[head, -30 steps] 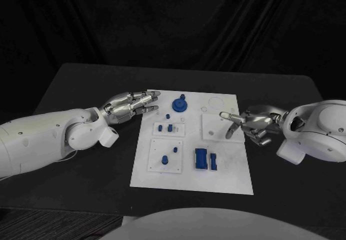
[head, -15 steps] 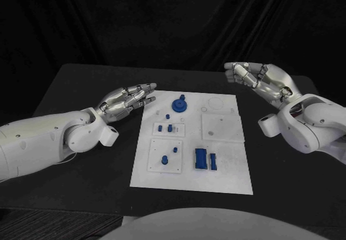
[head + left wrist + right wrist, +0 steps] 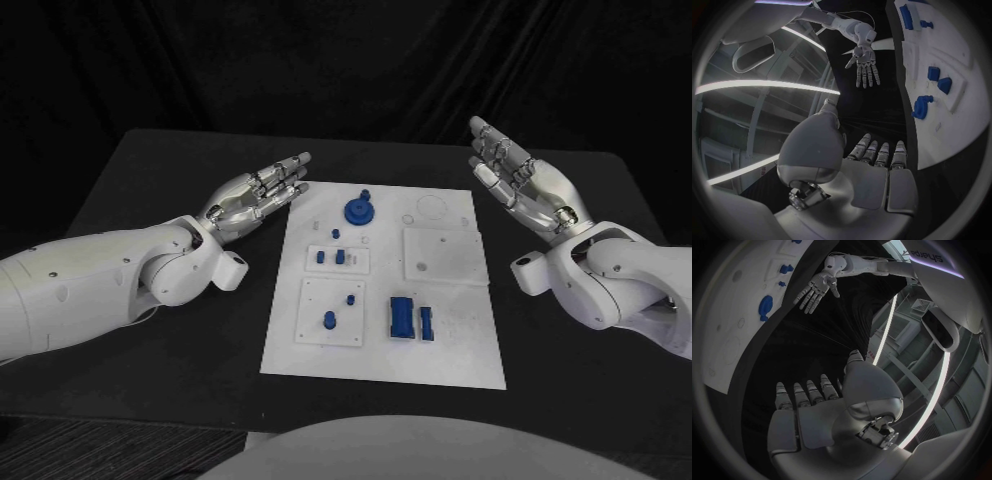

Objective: Assemble the parts on the task board

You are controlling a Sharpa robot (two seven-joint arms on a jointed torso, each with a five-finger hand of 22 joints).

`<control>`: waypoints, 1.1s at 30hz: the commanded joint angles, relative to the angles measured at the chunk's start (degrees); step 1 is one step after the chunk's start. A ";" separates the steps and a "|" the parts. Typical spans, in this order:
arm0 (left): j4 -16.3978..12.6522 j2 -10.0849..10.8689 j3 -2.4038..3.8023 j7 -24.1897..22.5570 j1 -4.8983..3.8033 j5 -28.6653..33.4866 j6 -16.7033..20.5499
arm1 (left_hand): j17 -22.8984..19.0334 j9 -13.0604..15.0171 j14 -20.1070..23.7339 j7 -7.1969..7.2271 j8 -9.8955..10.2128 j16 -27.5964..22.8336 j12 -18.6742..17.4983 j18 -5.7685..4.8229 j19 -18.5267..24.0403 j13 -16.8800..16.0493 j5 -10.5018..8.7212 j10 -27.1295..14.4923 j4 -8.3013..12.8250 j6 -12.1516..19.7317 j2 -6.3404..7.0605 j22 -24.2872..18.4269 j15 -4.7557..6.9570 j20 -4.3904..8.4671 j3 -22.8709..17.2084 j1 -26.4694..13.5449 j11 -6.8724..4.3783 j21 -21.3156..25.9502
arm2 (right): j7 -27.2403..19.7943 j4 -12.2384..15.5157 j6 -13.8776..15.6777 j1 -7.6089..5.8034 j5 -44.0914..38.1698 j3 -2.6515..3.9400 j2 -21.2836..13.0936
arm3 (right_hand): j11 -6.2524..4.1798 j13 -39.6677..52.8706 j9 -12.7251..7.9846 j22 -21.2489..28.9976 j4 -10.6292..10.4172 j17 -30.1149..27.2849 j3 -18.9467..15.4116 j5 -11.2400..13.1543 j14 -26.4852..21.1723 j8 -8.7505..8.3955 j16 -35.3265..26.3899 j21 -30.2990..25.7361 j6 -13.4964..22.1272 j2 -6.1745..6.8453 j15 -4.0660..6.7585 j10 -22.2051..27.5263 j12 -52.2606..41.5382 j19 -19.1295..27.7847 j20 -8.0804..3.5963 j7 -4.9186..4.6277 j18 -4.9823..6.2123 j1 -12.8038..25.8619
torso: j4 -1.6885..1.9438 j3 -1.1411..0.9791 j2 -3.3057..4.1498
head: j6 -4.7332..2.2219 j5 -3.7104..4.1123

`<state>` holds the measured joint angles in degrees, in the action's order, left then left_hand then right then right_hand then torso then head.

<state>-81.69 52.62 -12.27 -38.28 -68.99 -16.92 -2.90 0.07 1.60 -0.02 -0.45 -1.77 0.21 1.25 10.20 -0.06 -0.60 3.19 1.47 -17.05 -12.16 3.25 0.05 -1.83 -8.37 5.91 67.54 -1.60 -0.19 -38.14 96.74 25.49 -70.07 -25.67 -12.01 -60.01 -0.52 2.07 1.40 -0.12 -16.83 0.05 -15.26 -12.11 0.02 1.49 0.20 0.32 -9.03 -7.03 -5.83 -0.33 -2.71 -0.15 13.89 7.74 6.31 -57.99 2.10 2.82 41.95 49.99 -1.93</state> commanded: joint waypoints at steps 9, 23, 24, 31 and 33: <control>-0.58 -0.57 0.87 0.53 0.62 0.98 3.58 | -0.07 -1.60 0.02 0.45 1.77 -0.21 -1.25 -4.06 0.06 0.60 -3.19 -1.47 7.59 4.46 -3.25 -0.05 1.83 3.89 -5.91 -29.73 1.60 0.19 | 0.83 -1.01 2.13 1.37 3.34 1.54 2.14 | 0.52 -2.07 -1.40 0.12 16.83 -0.05 15.26 12.11 -0.02 -1.49 -0.20 -0.32 9.03 7.03 5.83 0.33 2.71 0.15 -13.89 -7.74 -6.31 46.02 | -0.20 -0.33 -1.13 | -1.64 0.32; -4.47 -4.30 6.65 4.56 4.78 9.06 25.61 | -0.07 -1.60 0.02 0.45 1.77 -0.21 -1.25 -5.92 0.06 0.60 -3.19 -1.47 11.69 7.52 -3.25 -0.05 1.83 8.37 -5.91 -45.97 1.60 0.19 | 7.10 -5.83 15.90 8.50 21.98 10.27 13.14 | 0.52 -2.07 -1.40 0.12 16.83 -0.05 15.26 12.11 -0.02 -1.49 -0.20 -0.32 9.03 7.03 5.83 0.33 2.71 0.15 -13.89 -7.74 -6.31 57.99 | -1.61 -2.18 -8.30 | -12.04 1.52; -4.80 -4.61 7.13 4.90 5.13 9.74 27.44 | -0.07 -1.60 0.02 0.45 1.77 -0.21 -1.25 -5.92 0.06 0.60 -3.19 -1.47 11.81 7.78 -3.25 -0.05 1.83 8.37 -5.91 -46.80 1.60 0.19 | 7.40 -6.05 16.54 8.83 22.85 10.68 13.65 | 0.52 -2.07 -1.40 0.12 16.83 -0.05 15.26 12.11 -0.02 -1.49 -0.20 -0.32 9.03 7.03 5.83 0.33 2.71 0.15 -13.89 -7.74 -6.31 57.99 | -1.70 -2.29 -8.72 | -12.66 1.59; -6.98 -6.70 10.37 7.16 7.45 14.26 39.76 | -0.07 -1.60 0.02 0.45 1.77 -0.21 -1.25 -10.20 0.06 0.60 -3.19 -1.47 17.05 12.16 -3.25 -0.05 1.83 8.37 -5.91 -52.12 1.60 0.19 | 8.35 -6.78 18.63 9.91 25.67 12.01 15.32 | 0.52 -2.07 -1.40 0.12 16.83 -0.05 15.26 12.11 -0.02 -1.49 -0.20 -0.32 9.03 7.03 5.83 0.33 2.71 0.15 -13.89 -7.74 -6.31 57.99 | -2.07 -2.79 -10.62 | -15.41 1.91; -7.40 -7.10 10.99 7.59 7.90 15.13 42.12 | -0.07 -1.60 0.02 0.45 1.77 -0.21 -1.25 -10.20 0.06 0.60 -3.19 -1.47 17.05 12.16 -3.25 -0.05 1.83 8.37 -5.91 -53.28 1.60 0.19 | 8.35 -6.78 18.63 9.91 25.67 12.01 15.32 | 0.52 -2.07 -1.40 0.12 16.83 -0.05 15.26 12.11 -0.02 -1.49 -0.20 -0.32 9.03 7.03 5.83 0.33 2.71 0.15 -13.89 -7.74 -6.31 57.99 | -2.10 -2.82 -10.76 | -15.60 1.93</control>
<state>-88.81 45.65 -1.32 -32.20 -61.33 -5.40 30.52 0.05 0.08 -0.02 -0.01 -0.27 0.21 0.34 2.02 0.05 -0.07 0.40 0.51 -3.74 -1.84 -0.02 0.07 -0.40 -0.69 0.04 19.11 -0.07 -0.19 -31.85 89.98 41.08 -60.26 -2.65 -0.08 -44.66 0.01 0.06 0.07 -0.07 -0.15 0.06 0.00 -0.20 0.02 0.20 0.21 0.33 -0.20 0.07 -0.30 -0.20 -0.21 -0.02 0.30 0.00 0.41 -0.36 0.16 0.19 31.99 34.74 -0.02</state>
